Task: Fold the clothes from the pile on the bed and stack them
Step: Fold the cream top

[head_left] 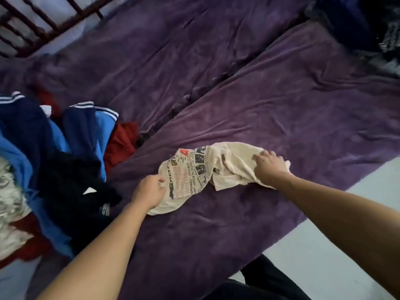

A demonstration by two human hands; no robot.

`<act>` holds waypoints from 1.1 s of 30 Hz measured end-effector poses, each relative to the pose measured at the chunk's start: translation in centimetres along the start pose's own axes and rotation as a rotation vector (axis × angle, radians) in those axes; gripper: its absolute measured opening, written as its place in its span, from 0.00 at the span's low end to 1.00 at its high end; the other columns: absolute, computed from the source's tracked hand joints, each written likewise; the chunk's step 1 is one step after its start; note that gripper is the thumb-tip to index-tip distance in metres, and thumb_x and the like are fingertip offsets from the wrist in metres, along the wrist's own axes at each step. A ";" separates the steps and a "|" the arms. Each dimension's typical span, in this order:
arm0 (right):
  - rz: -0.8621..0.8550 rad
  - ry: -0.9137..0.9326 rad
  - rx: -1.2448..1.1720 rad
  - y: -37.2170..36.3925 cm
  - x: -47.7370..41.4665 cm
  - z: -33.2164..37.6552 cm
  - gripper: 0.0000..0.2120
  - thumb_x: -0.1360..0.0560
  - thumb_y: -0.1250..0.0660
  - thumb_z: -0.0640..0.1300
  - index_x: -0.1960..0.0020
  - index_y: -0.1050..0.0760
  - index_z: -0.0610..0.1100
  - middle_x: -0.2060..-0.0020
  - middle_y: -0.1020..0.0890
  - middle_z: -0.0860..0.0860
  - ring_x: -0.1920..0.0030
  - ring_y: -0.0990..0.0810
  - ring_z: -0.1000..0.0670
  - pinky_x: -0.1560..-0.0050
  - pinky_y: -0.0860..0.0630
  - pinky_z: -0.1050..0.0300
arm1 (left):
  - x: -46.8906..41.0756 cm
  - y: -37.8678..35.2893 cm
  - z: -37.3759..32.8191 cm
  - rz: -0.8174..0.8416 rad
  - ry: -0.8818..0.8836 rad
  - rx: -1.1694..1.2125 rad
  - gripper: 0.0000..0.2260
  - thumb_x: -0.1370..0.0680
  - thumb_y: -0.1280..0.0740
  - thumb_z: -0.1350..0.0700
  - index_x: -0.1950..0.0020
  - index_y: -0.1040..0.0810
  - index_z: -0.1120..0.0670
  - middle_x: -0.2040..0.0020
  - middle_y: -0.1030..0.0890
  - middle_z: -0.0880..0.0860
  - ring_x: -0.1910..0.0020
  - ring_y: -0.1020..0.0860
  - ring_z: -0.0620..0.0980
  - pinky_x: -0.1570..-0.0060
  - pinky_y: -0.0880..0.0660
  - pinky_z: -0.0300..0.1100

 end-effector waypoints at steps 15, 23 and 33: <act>-0.278 0.543 -0.137 -7.4 -2.6 14.6 0.06 0.26 0.32 0.45 0.55 0.24 0.43 0.59 0.19 0.44 0.56 0.20 0.40 0.50 0.30 0.45 | -2.1 -11.0 9.7 -0.168 0.399 0.209 0.17 0.26 0.31 0.55 0.39 0.28 0.57 0.43 0.22 0.61 0.43 0.25 0.63 0.46 0.27 0.53; -0.062 0.549 -0.021 -10.6 5.0 14.4 0.14 0.29 0.40 0.56 0.58 0.20 0.49 0.61 0.18 0.53 0.58 0.19 0.46 0.57 0.26 0.52 | -0.6 -9.0 11.2 -0.307 0.218 0.252 0.04 0.28 0.30 0.59 0.55 0.22 0.56 0.53 0.19 0.55 0.54 0.22 0.58 0.62 0.31 0.45; 0.164 0.452 -0.232 -6.6 -3.9 24.8 0.26 0.31 0.27 0.56 0.36 0.28 0.50 0.50 0.21 0.52 0.46 0.22 0.46 0.52 0.27 0.55 | 1.0 -9.3 15.9 -0.557 0.100 0.393 0.06 0.28 0.35 0.69 0.54 0.25 0.61 0.59 0.19 0.62 0.59 0.22 0.64 0.62 0.33 0.47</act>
Point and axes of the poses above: each hand's wrist, its own x-axis away from the middle knuckle, its own y-axis out of the back of the hand, z = x × y, the point moved 5 cm from there along -x, towards the middle knuckle
